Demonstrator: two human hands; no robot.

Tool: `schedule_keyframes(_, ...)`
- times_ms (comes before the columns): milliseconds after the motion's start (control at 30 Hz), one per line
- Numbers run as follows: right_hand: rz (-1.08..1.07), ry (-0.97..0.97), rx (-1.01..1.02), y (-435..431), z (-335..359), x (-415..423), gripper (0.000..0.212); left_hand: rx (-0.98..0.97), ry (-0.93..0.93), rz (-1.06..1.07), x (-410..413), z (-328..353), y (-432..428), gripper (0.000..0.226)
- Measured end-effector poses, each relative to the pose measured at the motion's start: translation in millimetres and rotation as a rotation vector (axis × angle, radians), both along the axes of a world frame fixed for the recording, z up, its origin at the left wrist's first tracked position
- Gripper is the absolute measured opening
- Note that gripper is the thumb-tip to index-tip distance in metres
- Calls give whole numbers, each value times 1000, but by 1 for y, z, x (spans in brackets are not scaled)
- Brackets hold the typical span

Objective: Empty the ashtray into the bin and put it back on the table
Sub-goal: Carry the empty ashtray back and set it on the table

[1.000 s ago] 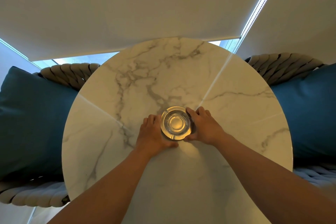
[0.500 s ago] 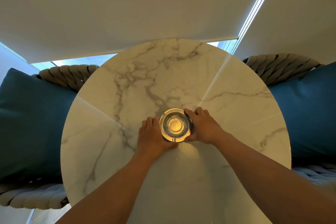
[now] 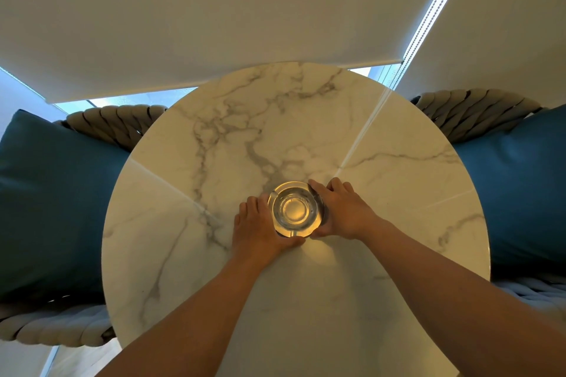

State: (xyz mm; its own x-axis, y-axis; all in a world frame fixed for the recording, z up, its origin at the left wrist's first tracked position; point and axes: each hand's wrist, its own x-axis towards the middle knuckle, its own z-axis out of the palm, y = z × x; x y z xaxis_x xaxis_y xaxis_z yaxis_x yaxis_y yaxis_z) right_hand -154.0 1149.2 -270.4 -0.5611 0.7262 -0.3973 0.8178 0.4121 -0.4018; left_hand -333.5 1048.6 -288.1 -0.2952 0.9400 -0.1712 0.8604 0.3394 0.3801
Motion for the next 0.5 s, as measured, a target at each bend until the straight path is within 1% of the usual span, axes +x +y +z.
schedule_keyframes(233, -17, 7, -20, 0, -3, 1, 115, 4, -3, -5, 0, -2, 0, 101)
schedule_keyframes(300, -26, 13, -21, -2, -3, 1, 112, 16, -29, -6, -1, -3, 0, 100)
schedule_keyframes(500, -100, 52, -2, -13, -1, 1, 108, 9, -62, -65, -11, -1, 5, 106)
